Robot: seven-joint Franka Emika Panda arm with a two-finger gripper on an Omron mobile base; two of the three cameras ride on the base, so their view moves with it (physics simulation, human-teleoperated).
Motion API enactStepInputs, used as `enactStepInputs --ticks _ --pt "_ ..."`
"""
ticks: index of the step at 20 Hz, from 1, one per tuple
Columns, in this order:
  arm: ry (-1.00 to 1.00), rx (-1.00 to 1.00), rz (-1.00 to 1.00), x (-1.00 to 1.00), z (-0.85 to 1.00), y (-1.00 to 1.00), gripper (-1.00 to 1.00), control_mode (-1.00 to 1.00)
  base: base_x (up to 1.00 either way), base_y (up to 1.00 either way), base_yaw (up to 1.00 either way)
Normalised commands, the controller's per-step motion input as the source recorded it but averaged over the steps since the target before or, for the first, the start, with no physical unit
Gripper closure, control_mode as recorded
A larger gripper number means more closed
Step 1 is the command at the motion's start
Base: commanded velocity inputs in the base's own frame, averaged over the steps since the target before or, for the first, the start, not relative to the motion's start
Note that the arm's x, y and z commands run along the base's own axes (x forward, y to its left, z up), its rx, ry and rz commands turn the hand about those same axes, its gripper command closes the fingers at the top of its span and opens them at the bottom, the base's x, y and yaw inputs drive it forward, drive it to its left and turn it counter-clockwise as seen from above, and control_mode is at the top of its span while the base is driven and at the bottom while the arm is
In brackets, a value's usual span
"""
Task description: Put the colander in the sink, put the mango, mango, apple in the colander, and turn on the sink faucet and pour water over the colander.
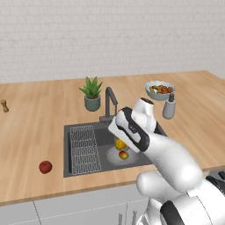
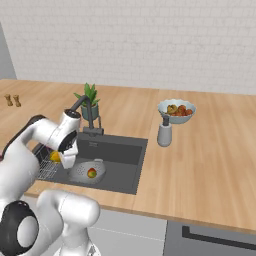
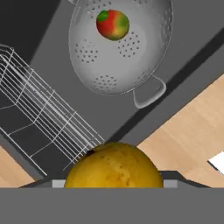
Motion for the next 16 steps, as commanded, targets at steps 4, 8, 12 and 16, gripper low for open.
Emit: enactStepInputs --ticks 4,8,12,16 --pt "-0.32 0.08 0.17 -0.74 -0.26 -1.00 1.00 -1.00 0.00 0.00 0.00" --pt "-0.18 0.07 0.22 -0.11 -0.19 -1.00 1.00 -1.00 0.00 0.00 0.00" --pt "0.00 0.14 0.29 0.49 0.00 -1.00 1.00 -1.00 0.00 0.00 0.00" --pt "0.00 0.12 0.26 0.72 -0.15 -0.90 1.00 -1.00 0.00 0.00 0.00"
